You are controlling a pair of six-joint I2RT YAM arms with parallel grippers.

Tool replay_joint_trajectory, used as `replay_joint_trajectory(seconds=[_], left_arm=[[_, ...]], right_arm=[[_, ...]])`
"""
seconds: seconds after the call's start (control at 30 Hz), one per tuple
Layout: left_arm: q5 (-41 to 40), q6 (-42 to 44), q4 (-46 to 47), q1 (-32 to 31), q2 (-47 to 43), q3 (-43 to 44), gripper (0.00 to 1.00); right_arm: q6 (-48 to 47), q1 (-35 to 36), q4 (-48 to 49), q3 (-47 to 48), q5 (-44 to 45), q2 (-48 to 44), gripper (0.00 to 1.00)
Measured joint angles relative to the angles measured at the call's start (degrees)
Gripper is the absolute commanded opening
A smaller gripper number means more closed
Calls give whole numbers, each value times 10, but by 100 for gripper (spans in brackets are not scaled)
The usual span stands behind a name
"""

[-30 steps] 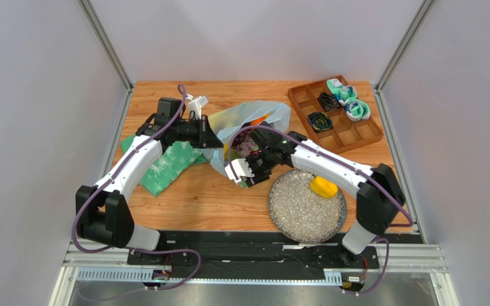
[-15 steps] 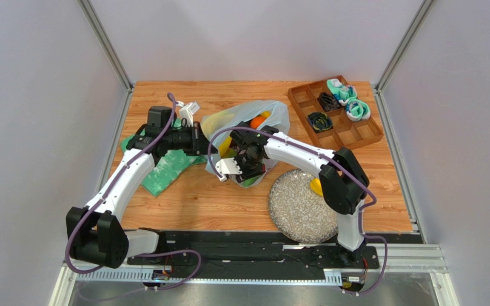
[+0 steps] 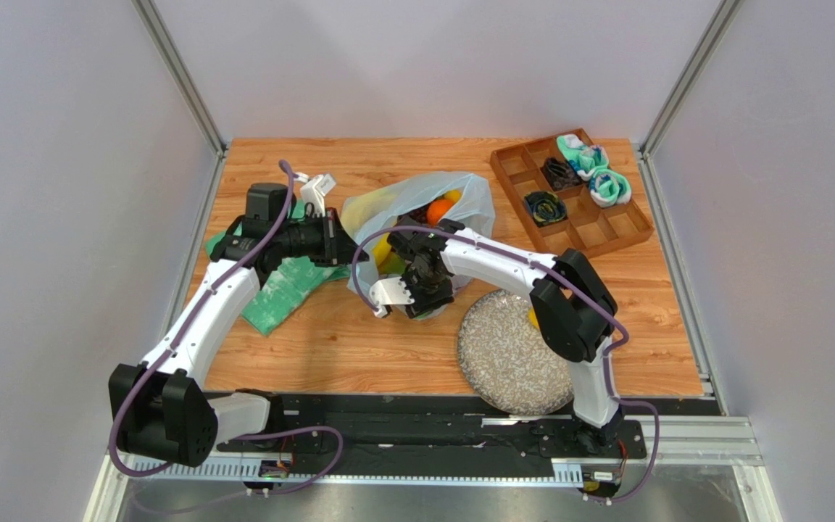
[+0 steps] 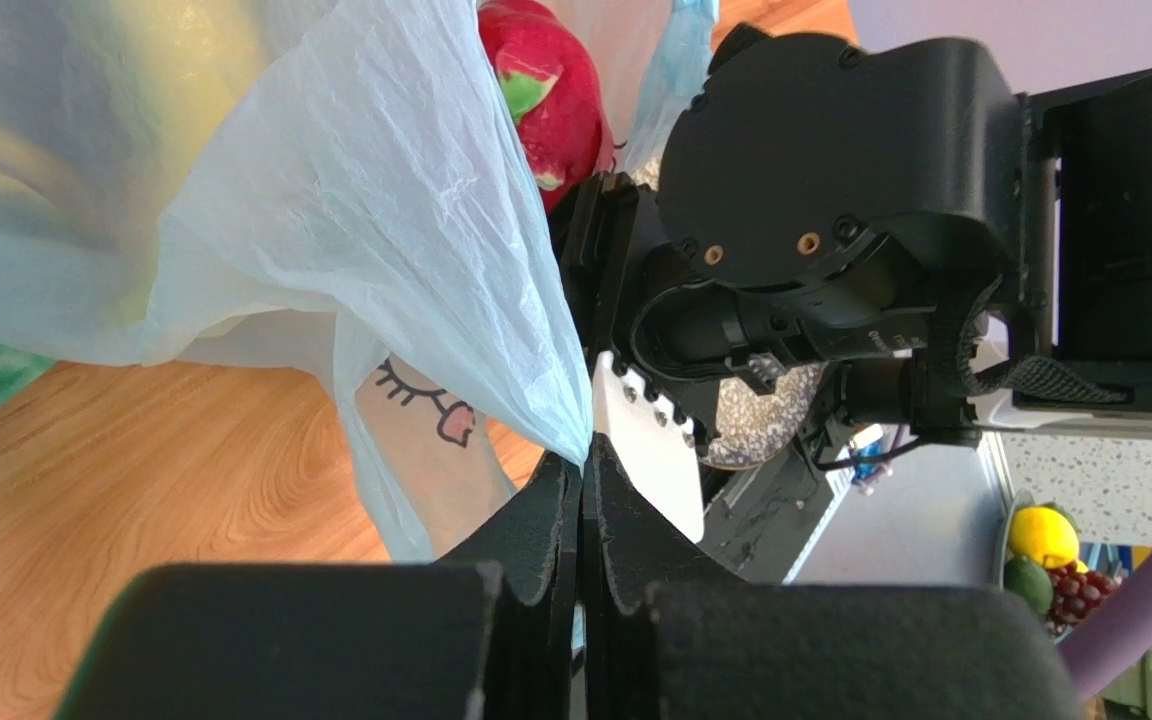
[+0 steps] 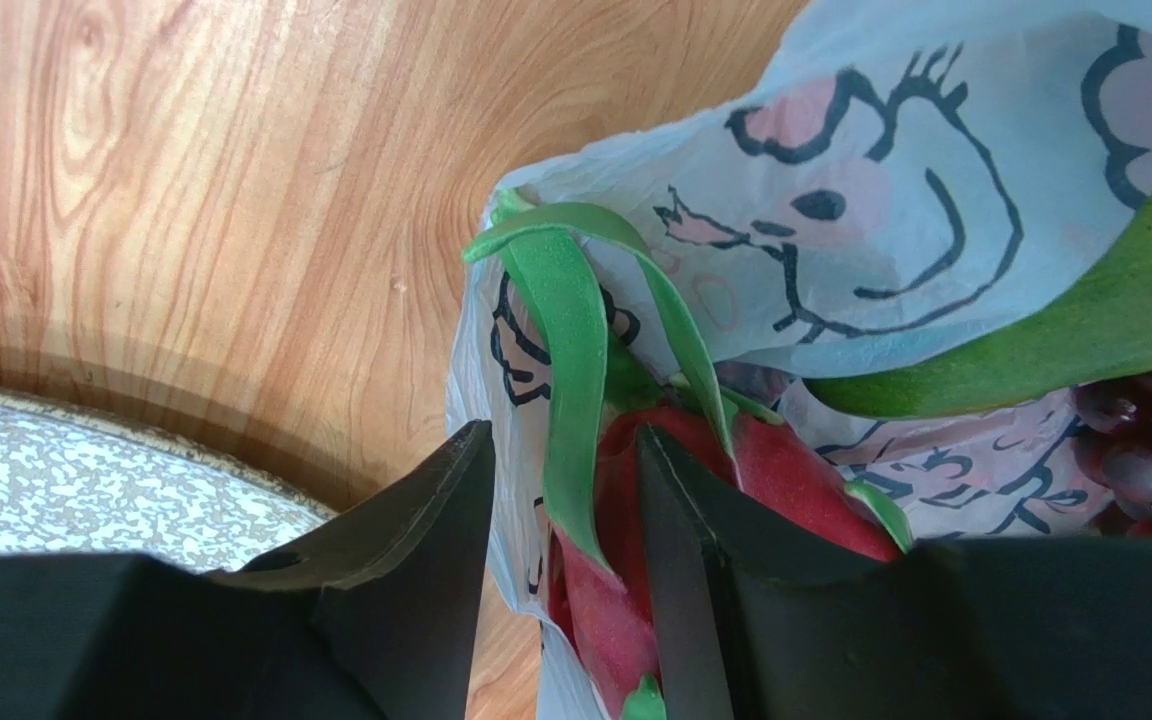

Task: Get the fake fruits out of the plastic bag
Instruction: Take out the fake fruit from the plastic bag.

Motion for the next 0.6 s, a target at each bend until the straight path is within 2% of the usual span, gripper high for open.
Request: replay_joint_trajectory(seconds=[0.1,0.13,0.2,0.23,0.47,0.6], left_arm=[[0,-1,3,0,0,0,0],[0,-1,3,0,0,0,0],[0,-2,3,0,0,0,0],[0,-2,3,0,0,0,0],[-1,-1,3,3,0,0,0],[-1,-1,3,4,1,0,0]], right_arm=[[7,3,0,7,17,12,34],[10,4,1,10,25,19,24],[13,6,1,15,34,29,12],[15,7,0,16,38,33,1],[17,7,-16,18,41,33,0],[14,6,-23,21,18,4,0]])
